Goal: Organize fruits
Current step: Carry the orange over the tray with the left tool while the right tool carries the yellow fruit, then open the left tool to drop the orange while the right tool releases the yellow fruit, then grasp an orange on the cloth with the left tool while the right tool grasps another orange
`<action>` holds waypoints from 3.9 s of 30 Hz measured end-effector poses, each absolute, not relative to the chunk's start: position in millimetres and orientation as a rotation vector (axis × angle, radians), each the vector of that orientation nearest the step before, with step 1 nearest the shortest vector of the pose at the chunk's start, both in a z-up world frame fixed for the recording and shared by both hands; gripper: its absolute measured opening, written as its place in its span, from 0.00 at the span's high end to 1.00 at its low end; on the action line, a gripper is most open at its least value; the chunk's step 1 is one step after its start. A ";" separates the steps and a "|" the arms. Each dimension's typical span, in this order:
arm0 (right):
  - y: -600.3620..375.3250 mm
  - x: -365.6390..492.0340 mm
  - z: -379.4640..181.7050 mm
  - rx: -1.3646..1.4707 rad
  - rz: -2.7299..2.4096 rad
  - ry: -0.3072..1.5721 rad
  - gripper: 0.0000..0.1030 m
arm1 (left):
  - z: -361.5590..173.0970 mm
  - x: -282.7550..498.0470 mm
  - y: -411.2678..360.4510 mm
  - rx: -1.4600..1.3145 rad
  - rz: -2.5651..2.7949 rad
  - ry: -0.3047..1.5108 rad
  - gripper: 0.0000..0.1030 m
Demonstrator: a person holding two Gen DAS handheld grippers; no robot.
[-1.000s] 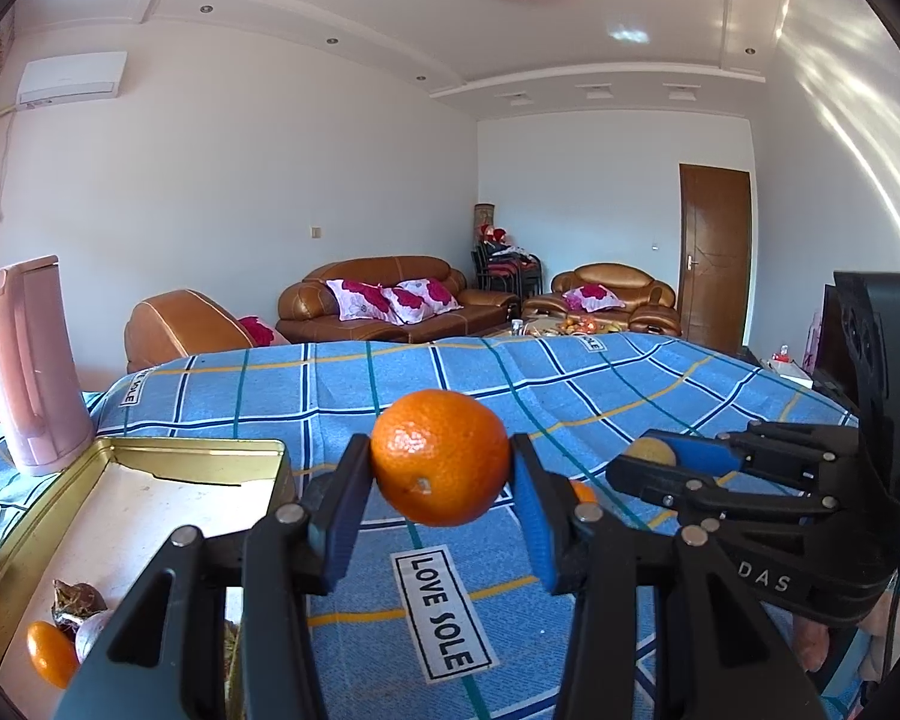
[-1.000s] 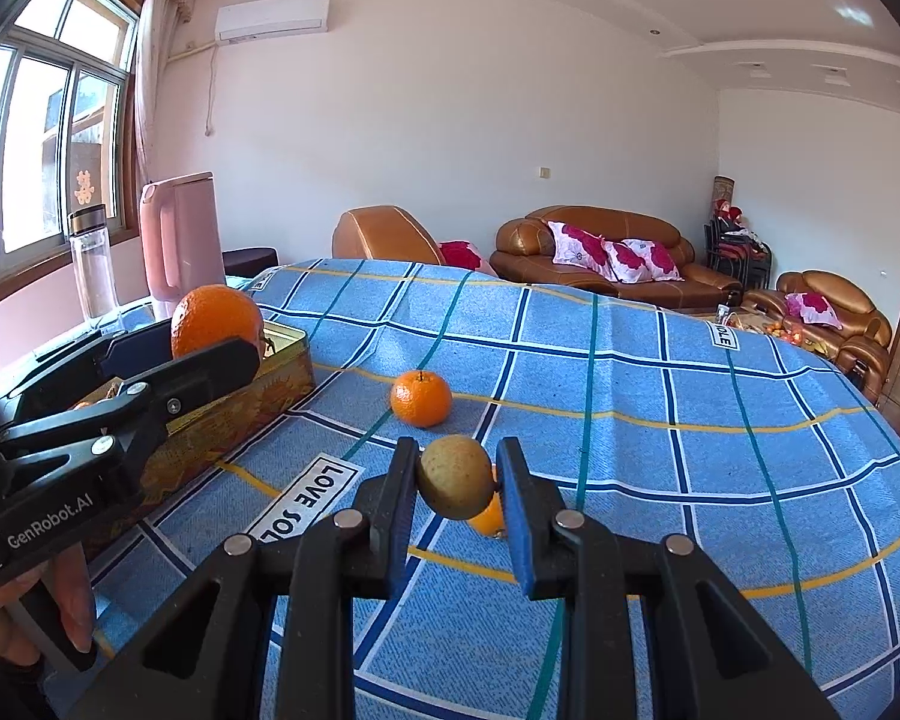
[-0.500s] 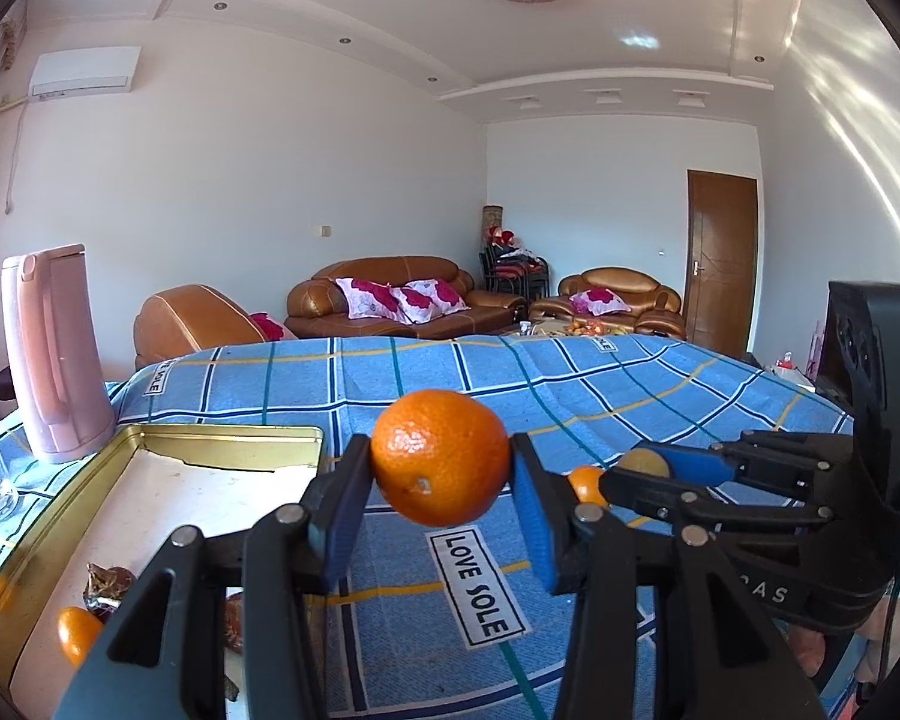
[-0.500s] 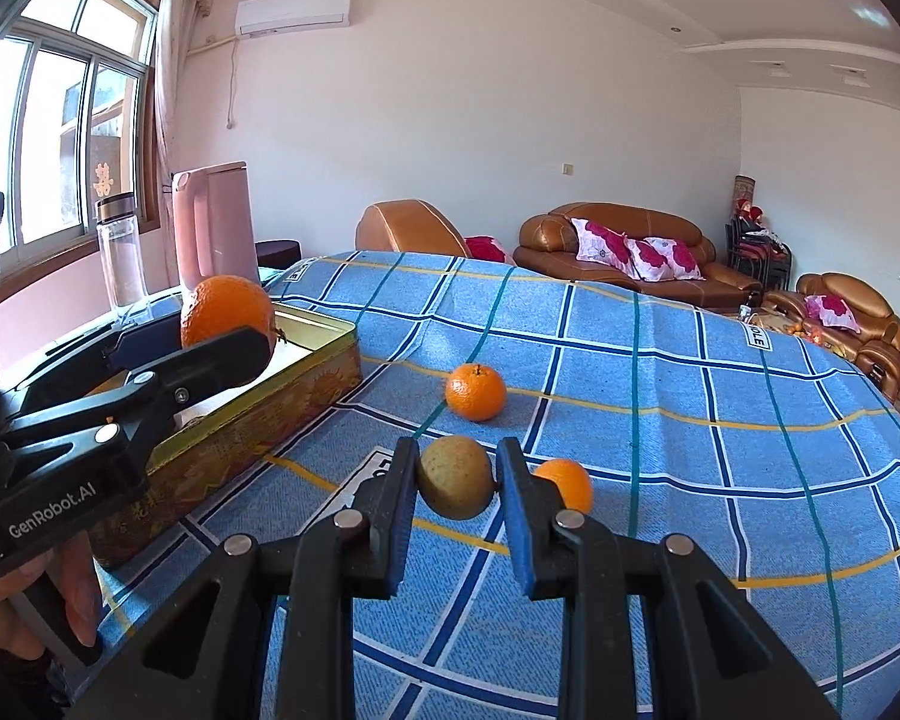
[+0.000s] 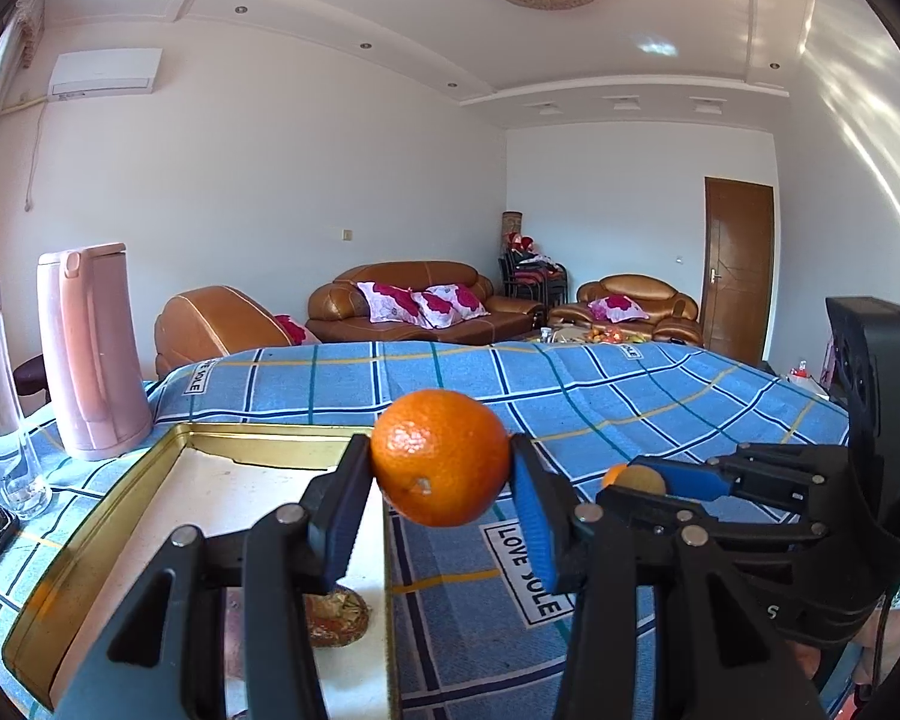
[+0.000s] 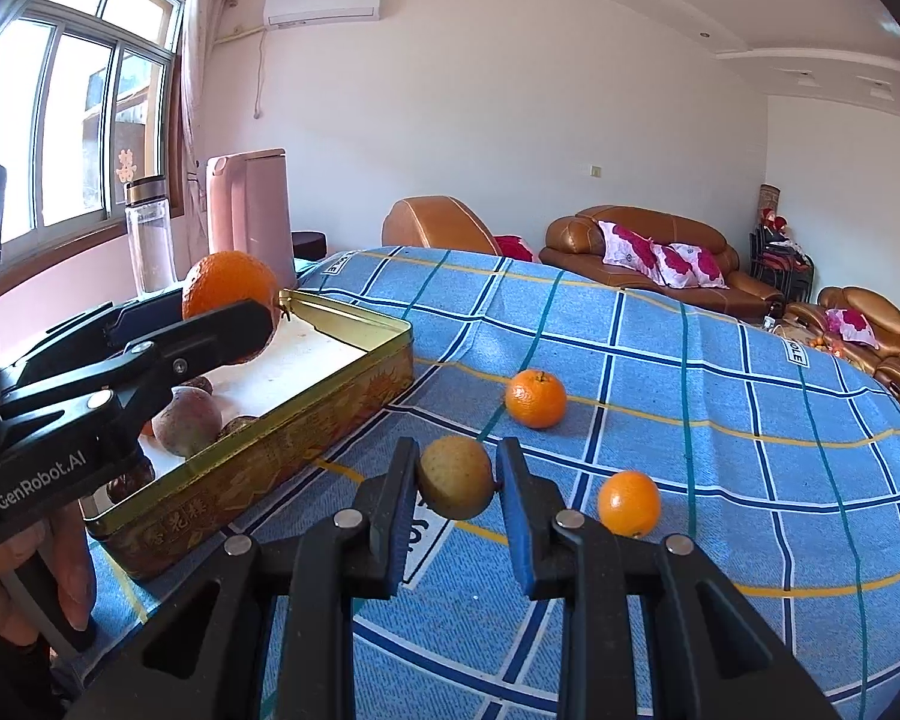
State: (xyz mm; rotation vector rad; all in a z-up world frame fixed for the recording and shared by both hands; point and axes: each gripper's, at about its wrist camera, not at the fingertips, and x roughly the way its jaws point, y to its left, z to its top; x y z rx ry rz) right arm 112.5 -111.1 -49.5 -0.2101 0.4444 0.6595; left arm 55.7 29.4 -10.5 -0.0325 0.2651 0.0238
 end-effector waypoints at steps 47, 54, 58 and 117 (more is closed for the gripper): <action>13.4 73.7 -55.3 -0.340 0.859 0.441 0.72 | -20.5 16.6 132.2 -0.060 0.240 0.328 0.54; 35.0 67.6 -60.8 -0.373 0.897 0.456 0.72 | -24.1 16.4 145.7 -0.067 0.257 0.377 0.54; 43.3 66.3 -62.9 -0.392 0.915 0.475 0.72 | -29.4 18.0 152.5 -0.067 0.263 0.422 0.54; -181.9 258.2 -71.6 -0.146 0.302 0.735 0.63 | -21.3 217.8 -30.2 -0.011 0.059 0.619 0.06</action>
